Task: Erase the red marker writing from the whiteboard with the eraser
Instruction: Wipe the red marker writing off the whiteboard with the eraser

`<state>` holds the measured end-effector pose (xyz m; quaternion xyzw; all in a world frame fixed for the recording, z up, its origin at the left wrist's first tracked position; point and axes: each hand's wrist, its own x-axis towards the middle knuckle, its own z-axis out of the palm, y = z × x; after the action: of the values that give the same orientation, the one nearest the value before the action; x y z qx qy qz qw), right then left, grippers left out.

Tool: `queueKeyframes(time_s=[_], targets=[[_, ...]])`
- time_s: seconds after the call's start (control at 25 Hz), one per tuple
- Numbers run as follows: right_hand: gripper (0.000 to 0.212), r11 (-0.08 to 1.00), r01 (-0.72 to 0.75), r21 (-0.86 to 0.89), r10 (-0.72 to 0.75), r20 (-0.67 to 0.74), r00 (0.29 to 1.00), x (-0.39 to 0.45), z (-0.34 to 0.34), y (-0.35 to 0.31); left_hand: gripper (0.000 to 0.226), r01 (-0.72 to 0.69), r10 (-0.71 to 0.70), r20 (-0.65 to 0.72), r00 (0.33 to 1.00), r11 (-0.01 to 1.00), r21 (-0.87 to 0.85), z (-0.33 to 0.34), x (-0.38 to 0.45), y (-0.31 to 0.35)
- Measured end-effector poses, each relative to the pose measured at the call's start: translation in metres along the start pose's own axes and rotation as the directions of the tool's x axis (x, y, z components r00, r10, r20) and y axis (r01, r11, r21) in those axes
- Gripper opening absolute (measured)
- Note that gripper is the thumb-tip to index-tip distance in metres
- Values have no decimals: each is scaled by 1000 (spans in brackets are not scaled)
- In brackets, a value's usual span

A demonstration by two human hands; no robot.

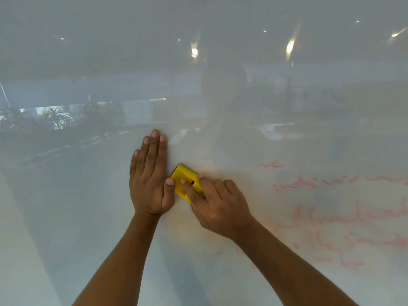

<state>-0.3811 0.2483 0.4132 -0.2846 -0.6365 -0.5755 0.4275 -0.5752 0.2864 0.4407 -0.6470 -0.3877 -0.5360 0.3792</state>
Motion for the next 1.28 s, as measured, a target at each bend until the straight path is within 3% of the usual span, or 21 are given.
queueKeyframes(time_s=[0.12, 0.16, 0.32, 0.4, 0.48, 0.56, 0.6, 0.68, 0.8, 0.84, 0.96, 1.0, 1.12, 1.16, 1.24, 1.28], targets=[[47, 948, -317, -33, 315, -39, 948, 16, 4, 9, 82, -3, 3, -8, 1000, 1000, -10, 1, -2, -3], [46, 941, -338, -19, 337, -38, 941, 17, 5, 6, 82, -3, 3, -10, 1000, 1000, -15, 2, -2, -3], [44, 994, 43, 96, -48, 56, 997, -13, -5, -6, 83, 2, -3, -12, 1000, 999, -34, 1, -2, -2], [44, 992, 109, 65, -113, 66, 991, -16, -9, 2, 83, -4, 4, -13, 1000, 1000, -26, 1, -2, -2], [47, 999, -49, -13, 49, 11, 999, -3, -3, 15, 81, -10, 10, -3, 1000, 1000, -16, 1, -4, -2], [47, 958, -284, -32, 281, -67, 957, 19, 4, 31, 78, -3, 3, -2, 1000, 1000, 12, 1, -4, -1], [47, 943, -333, -19, 331, -69, 941, 23, 4, 33, 76, 2, -2, -2, 1000, 1000, 26, 1, -4, -1], [50, 972, -235, 24, 236, -53, 970, 10, 3, 26, 74, 5, -5, -1, 1000, 999, 33, 1, -4, 1], [55, 988, 152, 39, -154, 51, 987, -24, -9, 24, 73, 6, -5, -5, 1000, 999, 49, 1, -5, 1], [55, 984, 177, 11, -178, 54, 983, -28, -10, 30, 72, 9, -8, -10, 1000, 998, 55, 1, -5, 2], [49, 992, -120, -28, 119, -34, 992, -21, -4, 36, 69, 13, -12, -19, 1000, 997, 73, 2, -4, 3], [48, 987, -157, -18, 156, -44, 987, -18, -4, 30, 68, 12, -10, -22, 1000, 997, 79, 2, -4, 3], [48, 997, 82, -5, -82, 2, 997, -21, -5, 25, 67, 6, -3, -29, 1000, 996, 85, 1, -3, 3], [47, 999, 33, -19, -33, -3, 999, -19, -4, 30, 67, 5, -3, -31, 1000, 996, 86, 2, -3, 3], [46, 971, -238, 0, 238, -58, 970, -13, -5, 32, 67, 5, -2, -31, 1000, 996, 89, 2, -2, 3], [47, 970, -244, 19, 245, -52, 968, -15, -5, 25, 66, 5, -2, -35, 999, 996, 92, 2, -1, 3]])
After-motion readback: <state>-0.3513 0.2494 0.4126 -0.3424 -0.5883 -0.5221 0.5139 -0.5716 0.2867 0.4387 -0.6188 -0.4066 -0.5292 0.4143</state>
